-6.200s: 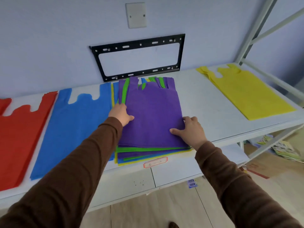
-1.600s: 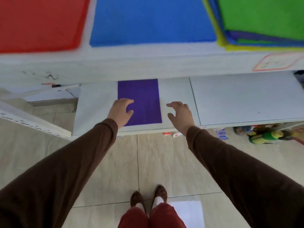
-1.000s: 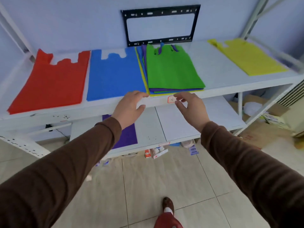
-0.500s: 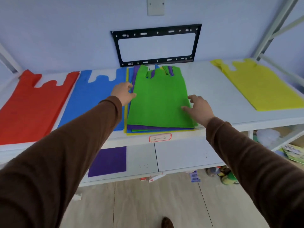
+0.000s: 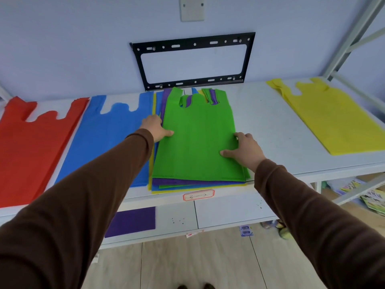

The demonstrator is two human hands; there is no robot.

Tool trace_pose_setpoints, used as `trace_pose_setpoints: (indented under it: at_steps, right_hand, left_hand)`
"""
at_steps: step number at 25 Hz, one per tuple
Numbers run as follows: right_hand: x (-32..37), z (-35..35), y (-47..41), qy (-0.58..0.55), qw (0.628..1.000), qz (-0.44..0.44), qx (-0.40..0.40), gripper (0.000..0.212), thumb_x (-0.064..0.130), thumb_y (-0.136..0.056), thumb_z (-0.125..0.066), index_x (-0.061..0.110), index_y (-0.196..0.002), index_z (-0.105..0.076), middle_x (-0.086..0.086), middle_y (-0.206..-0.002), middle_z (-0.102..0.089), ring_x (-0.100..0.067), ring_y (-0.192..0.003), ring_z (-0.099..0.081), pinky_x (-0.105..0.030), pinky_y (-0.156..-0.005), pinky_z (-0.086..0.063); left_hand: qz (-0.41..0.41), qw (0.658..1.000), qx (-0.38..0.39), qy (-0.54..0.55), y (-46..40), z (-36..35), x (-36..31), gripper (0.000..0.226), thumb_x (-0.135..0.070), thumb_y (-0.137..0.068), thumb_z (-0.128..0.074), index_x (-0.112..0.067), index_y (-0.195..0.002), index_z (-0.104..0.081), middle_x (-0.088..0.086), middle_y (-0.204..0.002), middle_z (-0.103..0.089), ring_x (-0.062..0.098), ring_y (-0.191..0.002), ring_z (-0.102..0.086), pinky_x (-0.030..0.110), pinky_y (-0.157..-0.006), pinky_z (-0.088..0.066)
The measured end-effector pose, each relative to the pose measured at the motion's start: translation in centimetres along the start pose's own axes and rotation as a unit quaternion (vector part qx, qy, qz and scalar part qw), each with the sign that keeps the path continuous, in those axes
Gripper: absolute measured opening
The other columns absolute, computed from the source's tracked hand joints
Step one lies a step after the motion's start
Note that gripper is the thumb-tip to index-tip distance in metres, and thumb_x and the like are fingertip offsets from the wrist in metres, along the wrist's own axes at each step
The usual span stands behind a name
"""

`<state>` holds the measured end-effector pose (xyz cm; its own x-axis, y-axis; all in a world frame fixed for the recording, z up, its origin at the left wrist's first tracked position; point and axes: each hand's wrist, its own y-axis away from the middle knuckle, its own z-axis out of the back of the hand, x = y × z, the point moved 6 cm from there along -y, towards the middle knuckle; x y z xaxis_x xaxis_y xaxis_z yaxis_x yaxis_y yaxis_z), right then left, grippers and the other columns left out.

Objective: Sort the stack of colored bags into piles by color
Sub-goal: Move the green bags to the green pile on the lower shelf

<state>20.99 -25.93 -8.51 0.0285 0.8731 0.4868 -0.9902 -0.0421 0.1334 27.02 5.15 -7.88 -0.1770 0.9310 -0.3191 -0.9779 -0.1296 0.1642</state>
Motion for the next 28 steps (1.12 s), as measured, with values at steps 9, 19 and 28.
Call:
trace_pose_setpoints:
  at_steps: [9, 19, 28]
  right_hand:
    - [0.0, -0.1, 0.1, -0.013, 1.000, -0.010, 0.007, 0.091, 0.050, -0.075, -0.075, 0.010, -0.146, -0.034, -0.015, -0.139, -0.043, -0.033, -0.123, -0.049, -0.045, -0.106, -0.042]
    - [-1.3, 2.8, 1.8, -0.121, 0.984, -0.043, -0.124, 0.059, 0.052, -0.089, -0.056, 0.012, -0.132, -0.054, -0.015, -0.118, -0.060, -0.032, -0.110, -0.058, -0.041, -0.095, -0.047]
    - [0.6, 1.1, 5.2, -0.575, 0.794, -0.124, 0.154, 0.062, 0.028, -0.095, -0.058, 0.028, -0.150, -0.027, -0.009, -0.118, -0.069, -0.028, -0.095, -0.071, -0.035, -0.072, -0.062]
  left_hand:
    - [-0.053, 0.996, -0.062, -0.025, 0.5, 1.0, -1.2, 0.044, -0.043, -0.079, -0.075, -0.012, -0.100, -0.050, 0.006, -0.101, -0.047, 0.026, -0.098, -0.046, 0.039, -0.084, -0.045]
    - [0.035, 0.833, 0.187, 0.520, 4.2, -0.3, -3.9, 0.054, 0.007, -0.094, -0.051, -0.014, -0.142, -0.038, 0.012, -0.128, -0.060, 0.029, -0.102, -0.067, 0.040, -0.073, -0.060]
    - [0.044, 0.795, 0.263, 0.544, 6.5, -0.6, -2.3, 0.048, 0.000, -0.093, -0.058, -0.014, -0.137, -0.047, 0.011, -0.123, -0.065, 0.018, -0.095, -0.072, 0.030, -0.077, -0.060]
